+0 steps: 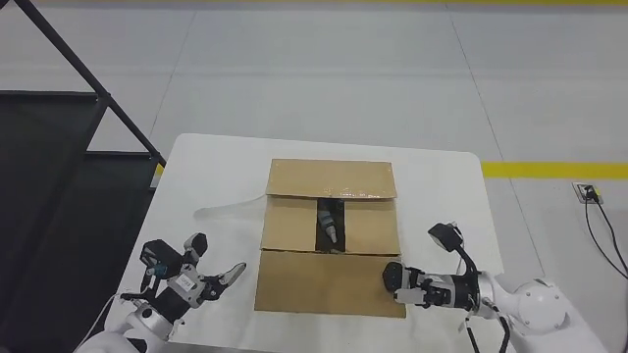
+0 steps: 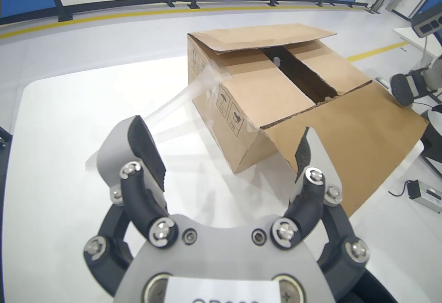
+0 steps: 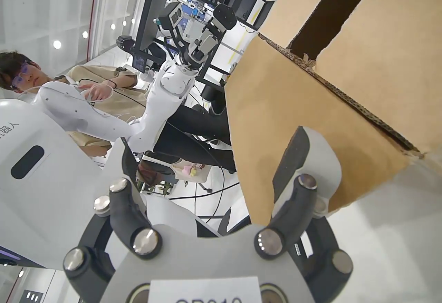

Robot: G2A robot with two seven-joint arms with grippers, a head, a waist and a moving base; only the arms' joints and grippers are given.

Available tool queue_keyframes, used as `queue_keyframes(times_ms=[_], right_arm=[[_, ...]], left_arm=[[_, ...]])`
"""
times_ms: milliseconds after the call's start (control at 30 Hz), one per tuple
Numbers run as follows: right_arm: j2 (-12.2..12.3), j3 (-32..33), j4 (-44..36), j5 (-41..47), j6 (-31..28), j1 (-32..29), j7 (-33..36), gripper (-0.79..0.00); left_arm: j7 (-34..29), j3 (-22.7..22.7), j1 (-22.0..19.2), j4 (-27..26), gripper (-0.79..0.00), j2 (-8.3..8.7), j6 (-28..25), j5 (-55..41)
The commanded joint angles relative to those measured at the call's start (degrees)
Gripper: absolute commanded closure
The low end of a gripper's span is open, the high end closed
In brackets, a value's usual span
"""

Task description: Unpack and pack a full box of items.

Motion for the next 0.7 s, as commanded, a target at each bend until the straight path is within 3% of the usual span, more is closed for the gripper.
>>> queue_keyframes(times_ms=[0, 567, 667], right_arm=[[0.0, -0.9, 1.2, 0.6, 0.0, 1.0, 0.0, -0.785], [-0.9, -4.5, 6.4, 5.2, 2.5, 6.1, -0.7, -0.785], [-0.7, -3.1, 4.5, 5.6, 7.1, 6.4, -2.7, -0.785]], left_arm=[[-0.7, 0.1, -0.2, 0.3, -0.785, 0.17, -1.2, 1.0], [-2.3, 10.2, -7.3, 8.0, -0.785, 0.10, 1.7, 11.7], [-2.2, 10.8, -7.6, 8.6, -0.785, 0.11, 2.0, 11.8]])
